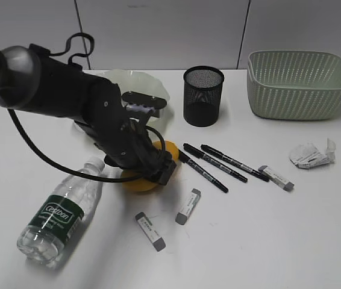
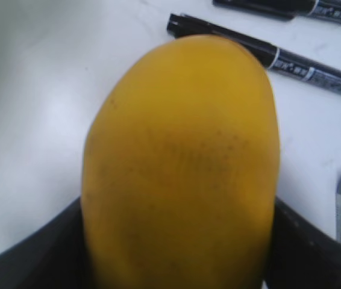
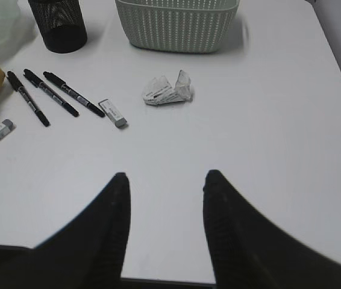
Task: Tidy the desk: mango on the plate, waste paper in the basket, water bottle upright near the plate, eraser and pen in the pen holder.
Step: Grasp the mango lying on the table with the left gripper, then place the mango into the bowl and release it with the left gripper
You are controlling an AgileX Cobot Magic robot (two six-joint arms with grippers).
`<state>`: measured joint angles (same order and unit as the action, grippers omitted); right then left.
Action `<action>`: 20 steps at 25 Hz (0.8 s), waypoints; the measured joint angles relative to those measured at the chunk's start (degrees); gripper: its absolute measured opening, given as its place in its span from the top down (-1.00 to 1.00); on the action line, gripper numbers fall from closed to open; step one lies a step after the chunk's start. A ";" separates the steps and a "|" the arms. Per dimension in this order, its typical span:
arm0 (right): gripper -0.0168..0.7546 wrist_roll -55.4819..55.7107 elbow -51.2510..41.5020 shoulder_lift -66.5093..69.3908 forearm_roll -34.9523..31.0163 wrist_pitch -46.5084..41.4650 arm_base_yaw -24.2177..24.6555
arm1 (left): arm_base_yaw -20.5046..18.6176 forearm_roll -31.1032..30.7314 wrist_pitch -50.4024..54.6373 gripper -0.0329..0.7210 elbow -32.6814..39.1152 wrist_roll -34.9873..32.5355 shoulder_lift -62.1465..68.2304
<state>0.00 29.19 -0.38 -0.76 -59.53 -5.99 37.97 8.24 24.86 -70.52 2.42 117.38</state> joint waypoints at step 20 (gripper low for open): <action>0.09 0.00 0.00 0.00 -0.12 0.00 0.00 | -13.74 -8.24 -14.78 -0.58 -8.58 0.05 0.58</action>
<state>0.00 29.19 -0.38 -0.88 -59.53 -5.99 24.23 0.00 10.07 -79.10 2.47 117.96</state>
